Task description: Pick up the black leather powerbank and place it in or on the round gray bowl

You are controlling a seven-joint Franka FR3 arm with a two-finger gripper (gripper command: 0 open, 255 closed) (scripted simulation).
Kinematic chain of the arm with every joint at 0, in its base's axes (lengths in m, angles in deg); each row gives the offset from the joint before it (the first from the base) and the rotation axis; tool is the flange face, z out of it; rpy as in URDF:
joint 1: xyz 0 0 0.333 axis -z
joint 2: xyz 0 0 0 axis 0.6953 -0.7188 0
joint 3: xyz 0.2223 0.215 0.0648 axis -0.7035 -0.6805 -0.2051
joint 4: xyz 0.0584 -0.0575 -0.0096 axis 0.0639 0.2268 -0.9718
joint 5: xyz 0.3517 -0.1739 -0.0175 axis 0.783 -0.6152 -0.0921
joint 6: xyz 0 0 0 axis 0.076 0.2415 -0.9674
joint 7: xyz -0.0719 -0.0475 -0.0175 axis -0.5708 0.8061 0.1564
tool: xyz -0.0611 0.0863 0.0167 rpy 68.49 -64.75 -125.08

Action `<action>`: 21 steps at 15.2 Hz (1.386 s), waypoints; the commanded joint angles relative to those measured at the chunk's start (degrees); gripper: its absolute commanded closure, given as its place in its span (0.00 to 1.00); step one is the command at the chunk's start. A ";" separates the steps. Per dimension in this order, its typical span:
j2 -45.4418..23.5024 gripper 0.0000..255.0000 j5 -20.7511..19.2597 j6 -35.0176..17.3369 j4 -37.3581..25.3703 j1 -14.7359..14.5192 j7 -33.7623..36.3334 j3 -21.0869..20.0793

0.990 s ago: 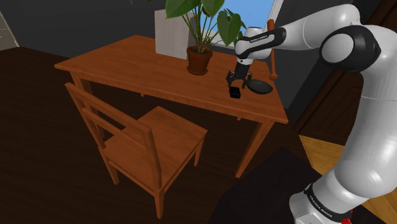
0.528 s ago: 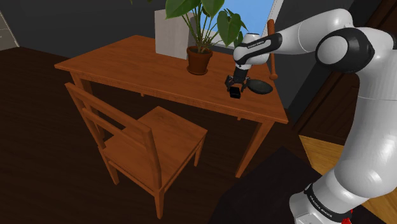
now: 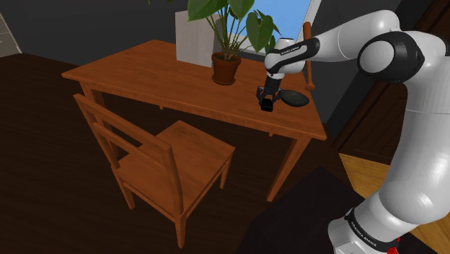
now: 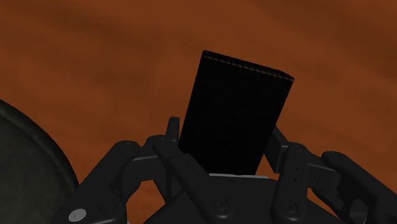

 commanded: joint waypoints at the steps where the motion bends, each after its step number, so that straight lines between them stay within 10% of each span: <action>1: 0.00 1.00 0.00 0.00 0.00 0.00 0.00 0.00; 21: 4.15 1.00 -0.59 8.96 -4.85 -0.12 0.40 0.28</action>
